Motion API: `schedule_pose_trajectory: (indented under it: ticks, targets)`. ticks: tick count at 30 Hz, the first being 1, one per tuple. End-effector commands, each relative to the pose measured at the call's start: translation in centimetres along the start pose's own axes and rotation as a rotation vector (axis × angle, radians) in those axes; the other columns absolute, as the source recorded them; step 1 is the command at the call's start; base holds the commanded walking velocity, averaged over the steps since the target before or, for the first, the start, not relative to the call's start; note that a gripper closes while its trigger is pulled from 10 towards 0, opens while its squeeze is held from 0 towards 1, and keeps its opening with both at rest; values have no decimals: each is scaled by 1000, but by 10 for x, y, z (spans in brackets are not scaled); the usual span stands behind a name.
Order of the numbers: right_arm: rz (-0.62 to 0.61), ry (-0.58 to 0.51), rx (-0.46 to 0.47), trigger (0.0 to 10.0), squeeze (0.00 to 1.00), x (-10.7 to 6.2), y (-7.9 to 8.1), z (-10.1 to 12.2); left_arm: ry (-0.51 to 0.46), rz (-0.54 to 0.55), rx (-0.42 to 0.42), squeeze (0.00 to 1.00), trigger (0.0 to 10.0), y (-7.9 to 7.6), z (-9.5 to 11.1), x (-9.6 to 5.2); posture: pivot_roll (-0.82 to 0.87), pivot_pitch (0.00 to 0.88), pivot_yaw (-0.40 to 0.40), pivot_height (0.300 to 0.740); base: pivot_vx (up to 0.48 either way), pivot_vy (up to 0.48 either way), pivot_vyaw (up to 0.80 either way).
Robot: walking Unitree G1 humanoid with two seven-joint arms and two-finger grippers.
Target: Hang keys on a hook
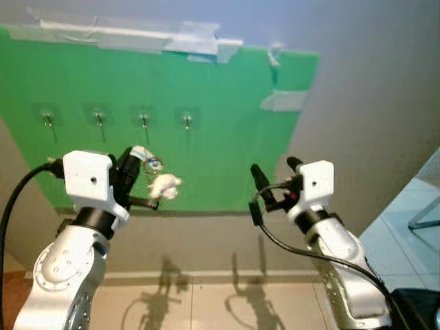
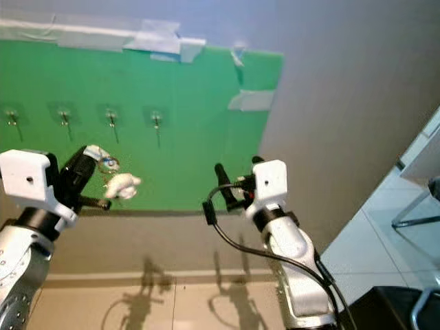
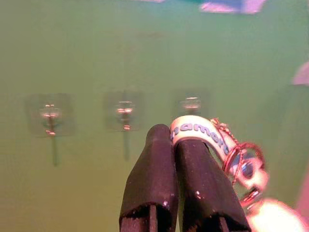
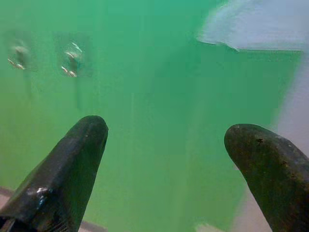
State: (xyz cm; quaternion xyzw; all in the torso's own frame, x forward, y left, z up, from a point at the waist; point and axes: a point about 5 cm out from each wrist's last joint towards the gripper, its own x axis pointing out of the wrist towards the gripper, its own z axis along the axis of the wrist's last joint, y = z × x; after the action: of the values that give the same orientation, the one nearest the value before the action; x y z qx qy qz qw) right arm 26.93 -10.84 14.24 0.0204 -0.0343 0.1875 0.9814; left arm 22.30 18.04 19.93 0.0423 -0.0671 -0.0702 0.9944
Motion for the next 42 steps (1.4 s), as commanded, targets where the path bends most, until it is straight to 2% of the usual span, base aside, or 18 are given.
schedule_pose_trajectory:
  ticks: [1, 10, 18, 19, 30, 37, 42]
  targets:
    - [6, -5, -7, 10000, 0, 2, -2, 2, -26, 4, 7, 0, 0, -2, 5, 1, 72, 0, -25, 740, 469, 0, 0]
    - [23, 27, 28, 10000, 0, 3, 1, -4, -28, 18, 10, 0, 0, -1, 4, 1, 70, 0, -22, 740, 429, 0, 0]
    - [34, 40, 38, 10000, 0, 1, 3, -7, -8, 3, 10, 0, 0, -4, 3, 3, 68, 0, -26, 740, 0, 0, 0]
    - [34, 42, 37, 10000, 0, 2, 3, -7, 8, -24, 17, 0, 0, -5, 3, 6, 67, 0, -26, 740, 0, 0, 0]
    - [33, 49, 37, 10000, 0, 2, 3, -8, 49, -45, 2, 0, 0, -2, 1, 16, 60, 0, -19, 740, 0, 0, 0]
    - [25, 35, 35, 10000, 0, 0, 4, -4, 128, -106, 18, 0, 0, 2, -8, 35, 45, 0, -5, 740, 0, 0, 0]
    - [41, 38, 31, 10000, 0, -5, 4, -3, 140, -114, 21, 0, 0, 3, -14, 49, 18, 0, 7, 740, 0, 0, 0]
